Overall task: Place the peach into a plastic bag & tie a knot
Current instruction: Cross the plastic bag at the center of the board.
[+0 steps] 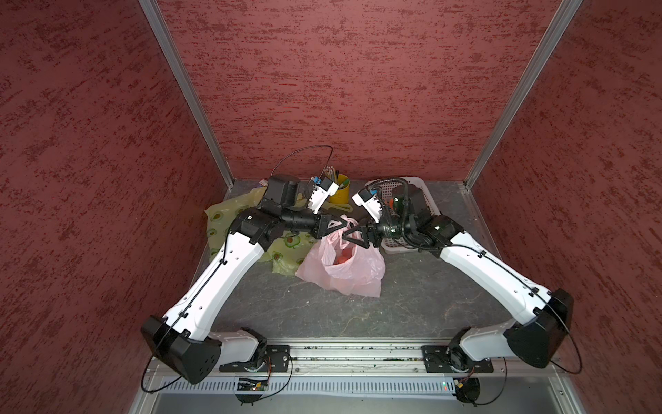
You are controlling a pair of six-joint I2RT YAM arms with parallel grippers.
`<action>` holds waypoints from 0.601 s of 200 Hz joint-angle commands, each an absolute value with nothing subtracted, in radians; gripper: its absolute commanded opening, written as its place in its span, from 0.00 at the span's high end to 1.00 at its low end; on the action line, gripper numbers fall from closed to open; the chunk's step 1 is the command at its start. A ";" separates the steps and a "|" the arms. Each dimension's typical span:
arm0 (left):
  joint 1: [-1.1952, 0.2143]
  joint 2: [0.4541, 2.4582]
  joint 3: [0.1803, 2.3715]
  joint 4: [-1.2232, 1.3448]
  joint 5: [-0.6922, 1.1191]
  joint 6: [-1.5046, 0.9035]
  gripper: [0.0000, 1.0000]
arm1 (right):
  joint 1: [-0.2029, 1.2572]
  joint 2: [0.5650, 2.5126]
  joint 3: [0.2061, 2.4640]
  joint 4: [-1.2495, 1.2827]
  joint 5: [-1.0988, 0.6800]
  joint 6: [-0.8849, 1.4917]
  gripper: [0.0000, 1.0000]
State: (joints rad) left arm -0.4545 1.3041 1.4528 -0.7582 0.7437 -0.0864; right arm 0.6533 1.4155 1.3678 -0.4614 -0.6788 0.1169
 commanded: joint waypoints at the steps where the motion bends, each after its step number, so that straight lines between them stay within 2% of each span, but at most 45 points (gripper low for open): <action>1: -0.450 1.307 1.450 -0.728 0.735 -0.101 1.00 | 0.661 1.383 1.395 -0.443 -0.657 0.118 0.34; 32: -0.449 1.310 1.447 -0.731 0.737 -0.098 1.00 | 0.662 1.368 1.400 -0.448 -0.644 0.107 0.39; 57: -0.450 1.310 1.447 -0.731 0.742 -0.094 1.00 | 0.661 1.358 1.416 -0.514 -0.488 0.073 0.49; 69: -0.449 1.310 1.449 -0.734 0.746 -0.092 1.00 | 0.660 1.344 1.414 -0.533 -0.442 0.053 0.50; 81: -0.449 1.311 1.450 -0.739 0.746 -0.089 1.00 | 0.660 1.322 1.413 -0.538 -0.431 0.039 0.43; 108: -0.449 1.313 1.449 -0.739 0.747 -0.091 1.00 | 0.660 1.283 1.415 -0.511 -0.490 0.040 0.13; 120: -0.449 1.314 1.449 -0.736 0.750 -0.092 1.00 | 0.660 1.293 1.429 -0.511 -0.536 0.047 0.08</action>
State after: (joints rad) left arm -0.4545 1.3090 1.4528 -0.7521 0.7376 -0.0967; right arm 0.6579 1.3113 1.3819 -0.5205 -0.4938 0.0547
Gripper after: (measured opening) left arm 0.049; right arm 0.878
